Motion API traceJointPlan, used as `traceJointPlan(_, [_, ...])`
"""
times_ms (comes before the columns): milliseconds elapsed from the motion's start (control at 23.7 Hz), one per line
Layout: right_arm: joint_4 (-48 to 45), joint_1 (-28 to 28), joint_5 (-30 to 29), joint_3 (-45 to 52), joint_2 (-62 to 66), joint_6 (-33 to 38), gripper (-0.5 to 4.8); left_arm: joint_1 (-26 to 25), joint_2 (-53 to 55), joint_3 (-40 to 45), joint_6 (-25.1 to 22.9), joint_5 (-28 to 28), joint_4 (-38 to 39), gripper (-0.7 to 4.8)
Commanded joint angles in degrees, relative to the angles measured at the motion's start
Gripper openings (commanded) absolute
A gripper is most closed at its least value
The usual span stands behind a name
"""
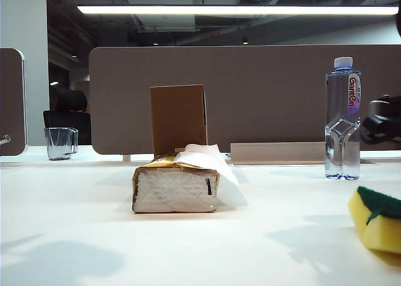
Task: Move the sponge from left to right to wipe the table, avoiding obstacles on the table, and finally reaching the bottle of mineral water.
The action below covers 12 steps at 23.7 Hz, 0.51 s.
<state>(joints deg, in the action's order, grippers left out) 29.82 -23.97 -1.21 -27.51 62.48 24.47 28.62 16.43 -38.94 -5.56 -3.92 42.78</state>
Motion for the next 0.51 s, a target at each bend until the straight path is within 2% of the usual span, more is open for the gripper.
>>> traceJointPlan(42, [3.2,2.6,0.8,1.2,0.3,-1.7,-0.09,-0.1,0.0,-0.3,0.0,2.6,-0.3,2.64])
traceJointPlan(211, [4.2,7.6,-0.4,1.3,-1.1,-5.3,-0.09,-0.1,0.0,-0.3,0.0,2.6,-0.4,2.64])
traceJointPlan(506, [4.3,12.2,-1.5,1.4,-3.2,-6.7,-0.09,-0.1,0.0,-0.3,0.0,2.7,-0.4,2.64])
